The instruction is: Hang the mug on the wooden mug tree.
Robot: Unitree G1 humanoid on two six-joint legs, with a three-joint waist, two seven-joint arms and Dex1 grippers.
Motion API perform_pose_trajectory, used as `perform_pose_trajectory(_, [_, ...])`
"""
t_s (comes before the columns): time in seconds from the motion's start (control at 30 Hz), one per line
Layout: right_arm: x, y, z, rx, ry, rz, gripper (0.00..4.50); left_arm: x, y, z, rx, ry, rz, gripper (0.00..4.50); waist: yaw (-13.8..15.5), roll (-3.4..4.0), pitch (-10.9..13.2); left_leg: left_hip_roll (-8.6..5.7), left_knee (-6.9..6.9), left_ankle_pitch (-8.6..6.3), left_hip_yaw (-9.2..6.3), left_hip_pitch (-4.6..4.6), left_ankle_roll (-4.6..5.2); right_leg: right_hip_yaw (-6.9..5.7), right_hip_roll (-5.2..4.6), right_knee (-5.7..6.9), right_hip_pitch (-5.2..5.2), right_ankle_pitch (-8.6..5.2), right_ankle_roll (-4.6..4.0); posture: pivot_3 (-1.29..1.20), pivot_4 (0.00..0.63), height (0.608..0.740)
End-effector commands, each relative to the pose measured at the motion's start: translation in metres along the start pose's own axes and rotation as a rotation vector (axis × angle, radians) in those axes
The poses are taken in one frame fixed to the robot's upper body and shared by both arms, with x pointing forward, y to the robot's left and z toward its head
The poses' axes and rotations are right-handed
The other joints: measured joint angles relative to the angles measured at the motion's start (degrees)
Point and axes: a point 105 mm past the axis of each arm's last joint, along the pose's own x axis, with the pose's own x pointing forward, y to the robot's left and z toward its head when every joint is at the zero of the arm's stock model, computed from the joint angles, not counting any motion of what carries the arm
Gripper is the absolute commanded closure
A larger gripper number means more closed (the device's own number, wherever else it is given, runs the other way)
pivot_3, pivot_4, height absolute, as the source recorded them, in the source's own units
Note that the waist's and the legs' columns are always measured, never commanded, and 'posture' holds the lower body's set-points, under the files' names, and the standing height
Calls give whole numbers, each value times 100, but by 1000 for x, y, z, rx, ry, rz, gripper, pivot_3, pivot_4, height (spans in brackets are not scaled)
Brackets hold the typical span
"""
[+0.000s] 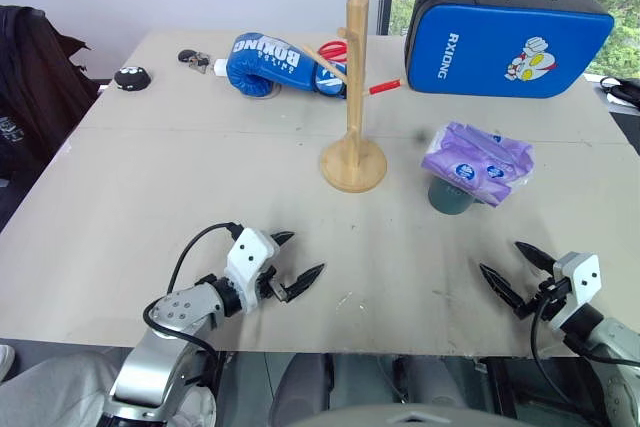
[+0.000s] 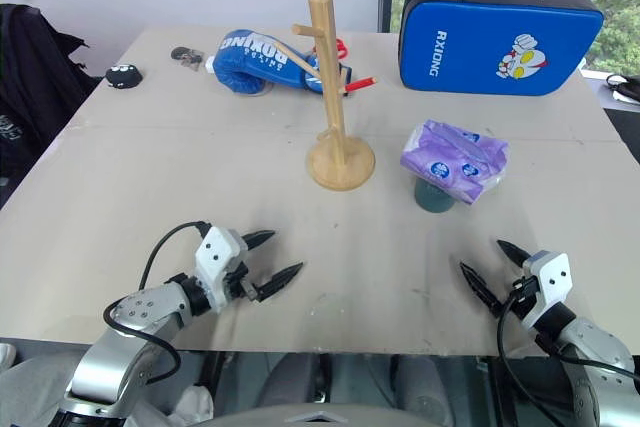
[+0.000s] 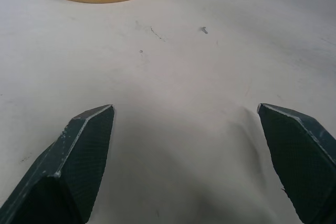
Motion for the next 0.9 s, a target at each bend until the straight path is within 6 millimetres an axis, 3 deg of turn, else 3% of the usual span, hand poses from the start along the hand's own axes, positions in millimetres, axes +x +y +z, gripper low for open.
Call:
perform_pose_trajectory(0.03, [-5, -9, 12, -40, -33, -18, 24, 1, -2, 14, 35, -61, -9, 0, 0, 0, 0, 0, 0, 0, 0, 0, 0, 0, 0, 0, 0, 0, 0, 0, 150, 737])
perform_pose_trajectory(0.73, [-10, -15, 20, -81, -40, -35, 24, -3, 6, 18, 32, -79, -29, 0, 1, 0, 0, -1, 0, 0, 0, 0, 0, 0, 1, 0, 0, 0, 0, 0, 150, 737])
perform_pose_trajectory(0.83, [-13, -26, 44, -160, -63, -33, 24, -2, 6, 29, 51, -100, -44, 0, 0, 3, 2, -1, 1, 0, 2, 0, 0, 1, 0, 0, 0, 0, 0, 0, 150, 737])
perform_pose_trajectory(0.9, [-13, -28, 78, -234, -110, -7, 24, -3, 5, 46, 68, -139, -81, 0, -1, 3, 2, -2, 2, 0, 2, 0, 0, 2, 0, 0, 0, 1, 1, 0, 150, 737])
